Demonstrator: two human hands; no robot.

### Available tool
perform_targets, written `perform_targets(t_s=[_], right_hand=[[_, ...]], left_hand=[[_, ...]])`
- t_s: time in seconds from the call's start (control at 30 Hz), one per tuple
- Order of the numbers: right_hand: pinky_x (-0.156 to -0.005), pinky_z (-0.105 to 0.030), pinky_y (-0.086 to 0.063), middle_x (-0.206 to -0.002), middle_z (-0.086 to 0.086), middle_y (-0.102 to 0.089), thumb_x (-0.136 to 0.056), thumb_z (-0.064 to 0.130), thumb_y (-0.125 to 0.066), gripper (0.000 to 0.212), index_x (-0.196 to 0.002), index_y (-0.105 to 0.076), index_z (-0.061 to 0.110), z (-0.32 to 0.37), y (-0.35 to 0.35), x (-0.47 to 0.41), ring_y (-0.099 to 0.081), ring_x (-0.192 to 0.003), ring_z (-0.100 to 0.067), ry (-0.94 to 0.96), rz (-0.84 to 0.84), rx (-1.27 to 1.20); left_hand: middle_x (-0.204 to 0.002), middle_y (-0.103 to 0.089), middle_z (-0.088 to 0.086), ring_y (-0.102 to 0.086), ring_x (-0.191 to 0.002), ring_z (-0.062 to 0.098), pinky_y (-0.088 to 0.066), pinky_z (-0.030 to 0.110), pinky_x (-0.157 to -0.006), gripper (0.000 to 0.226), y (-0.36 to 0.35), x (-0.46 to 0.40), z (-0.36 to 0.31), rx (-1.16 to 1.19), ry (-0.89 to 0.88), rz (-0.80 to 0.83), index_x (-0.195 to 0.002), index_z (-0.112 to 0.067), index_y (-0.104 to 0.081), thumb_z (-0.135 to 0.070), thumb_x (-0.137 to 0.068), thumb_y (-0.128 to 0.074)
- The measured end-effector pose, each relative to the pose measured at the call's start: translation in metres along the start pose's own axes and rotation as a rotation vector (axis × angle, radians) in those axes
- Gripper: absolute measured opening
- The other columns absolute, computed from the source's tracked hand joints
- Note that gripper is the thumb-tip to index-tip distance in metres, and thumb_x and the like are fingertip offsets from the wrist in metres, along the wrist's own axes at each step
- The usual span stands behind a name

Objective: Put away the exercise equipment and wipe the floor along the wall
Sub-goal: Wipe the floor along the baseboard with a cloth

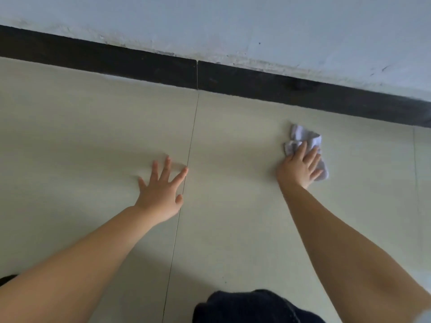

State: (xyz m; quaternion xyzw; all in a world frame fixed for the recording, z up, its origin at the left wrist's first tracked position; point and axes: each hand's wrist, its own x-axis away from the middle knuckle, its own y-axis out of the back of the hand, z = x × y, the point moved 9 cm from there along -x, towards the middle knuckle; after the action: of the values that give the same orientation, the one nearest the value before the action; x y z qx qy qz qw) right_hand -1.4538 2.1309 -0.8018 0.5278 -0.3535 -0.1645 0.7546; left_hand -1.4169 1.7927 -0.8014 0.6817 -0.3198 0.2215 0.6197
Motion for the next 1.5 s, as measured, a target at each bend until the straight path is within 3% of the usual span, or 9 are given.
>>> perform_targets(t_s=[0.2, 0.3, 0.6, 0.7, 0.9, 1.03, 1.27, 1.4, 1.5], right_hand=[[-0.116, -0.052, 0.008, -0.155, -0.001, 0.017, -0.097, 0.023, -0.036, 0.062, -0.152, -0.008, 0.025, 0.098, -0.107, 0.21, 0.021, -0.141, -0.023, 1.012, 0.254, 0.236], [-0.115, -0.052, -0.023, -0.156, -0.001, -0.026, -0.09, 0.032, -0.037, 0.056, -0.145, -0.035, 0.028, 0.076, -0.102, 0.232, -0.022, -0.144, -0.021, 1.292, 0.212, 0.292], [-0.115, -0.052, -0.008, -0.158, -0.015, -0.012, -0.1, 0.03, -0.033, 0.052, -0.149, -0.026, 0.018, -0.154, 0.021, 0.044, -0.011, -0.146, -0.031, -0.232, -0.084, -0.084], [-0.105, -0.055, -0.026, -0.143, -0.021, -0.043, -0.086, 0.022, -0.044, 0.054, -0.138, -0.047, 0.01, -0.047, -0.02, 0.116, -0.04, -0.13, -0.037, 0.25, -0.232, 0.089], [-0.117, -0.048, -0.007, -0.157, 0.0, -0.022, -0.089, 0.033, -0.045, 0.057, -0.145, -0.035, 0.031, 0.068, -0.125, 0.31, -0.017, -0.145, -0.021, 1.38, 0.278, 0.403], [-0.116, -0.05, -0.02, -0.154, -0.001, -0.031, -0.098, 0.031, -0.027, 0.049, -0.147, -0.029, 0.028, -0.004, -0.092, 0.23, -0.029, -0.142, -0.022, 1.161, 0.171, 0.316], [-0.117, -0.051, -0.004, -0.16, -0.013, -0.004, -0.102, 0.034, -0.024, 0.052, -0.151, -0.02, 0.018, -0.212, 0.023, 0.089, -0.002, -0.147, -0.03, -0.193, -0.022, -0.007], [-0.117, -0.054, 0.005, -0.157, -0.009, 0.018, -0.098, 0.023, -0.023, 0.06, -0.151, 0.006, 0.023, -0.099, -0.041, 0.166, 0.014, -0.146, -0.029, 0.196, 0.089, 0.068], [-0.104, -0.052, -0.04, -0.152, -0.003, -0.03, -0.089, 0.03, -0.029, 0.054, -0.142, -0.035, 0.028, -0.011, -0.099, 0.268, -0.035, -0.139, -0.025, 0.863, 0.203, 0.152]], left_hand=[[-0.159, -0.017, 0.004, -0.02, -0.146, 0.023, -0.027, 0.034, -0.113, 0.069, 0.035, 0.001, 0.021, 0.466, 0.063, -0.197, -0.151, -0.025, -0.023, -0.001, -0.09, -0.044], [-0.16, -0.014, 0.002, -0.013, -0.147, 0.019, -0.021, 0.03, -0.115, 0.066, 0.036, -0.002, 0.016, 0.423, 0.048, -0.128, -0.151, -0.025, -0.02, -0.004, -0.092, -0.043], [-0.16, 0.01, 0.009, 0.007, -0.148, 0.023, -0.015, 0.05, -0.117, 0.061, 0.01, -0.007, 0.002, 0.175, 0.038, -0.008, -0.151, -0.026, -0.017, -0.02, -0.096, -0.04], [-0.16, 0.009, 0.008, 0.005, -0.148, 0.023, -0.017, 0.049, -0.117, 0.06, 0.005, -0.005, -0.009, 0.17, 0.016, 0.003, -0.151, -0.025, -0.018, -0.019, -0.095, -0.04], [-0.16, 0.008, 0.007, 0.005, -0.148, 0.024, -0.018, 0.048, -0.117, 0.056, -0.004, 0.0, -0.02, 0.142, 0.019, 0.007, -0.151, -0.025, -0.016, -0.028, -0.099, -0.035], [-0.16, 0.012, 0.007, 0.007, -0.148, 0.024, -0.019, 0.05, -0.116, 0.057, -0.008, 0.003, -0.021, 0.109, 0.025, 0.01, -0.152, -0.025, -0.014, -0.028, -0.099, -0.035], [-0.159, 0.017, 0.006, 0.01, -0.148, 0.024, -0.02, 0.048, -0.116, 0.06, -0.01, 0.008, -0.023, 0.088, 0.024, 0.008, -0.152, -0.024, -0.009, -0.026, -0.099, -0.037], [-0.159, 0.014, 0.007, 0.007, -0.148, 0.025, -0.02, 0.044, -0.117, 0.059, -0.007, 0.009, -0.03, 0.078, 0.052, 0.018, -0.152, -0.022, -0.012, -0.026, -0.099, -0.037], [-0.16, 0.01, 0.01, 0.001, -0.148, 0.026, -0.02, 0.042, -0.117, 0.059, -0.008, 0.01, -0.033, 0.043, 0.03, 0.063, -0.152, -0.021, -0.016, -0.026, -0.098, -0.038]])
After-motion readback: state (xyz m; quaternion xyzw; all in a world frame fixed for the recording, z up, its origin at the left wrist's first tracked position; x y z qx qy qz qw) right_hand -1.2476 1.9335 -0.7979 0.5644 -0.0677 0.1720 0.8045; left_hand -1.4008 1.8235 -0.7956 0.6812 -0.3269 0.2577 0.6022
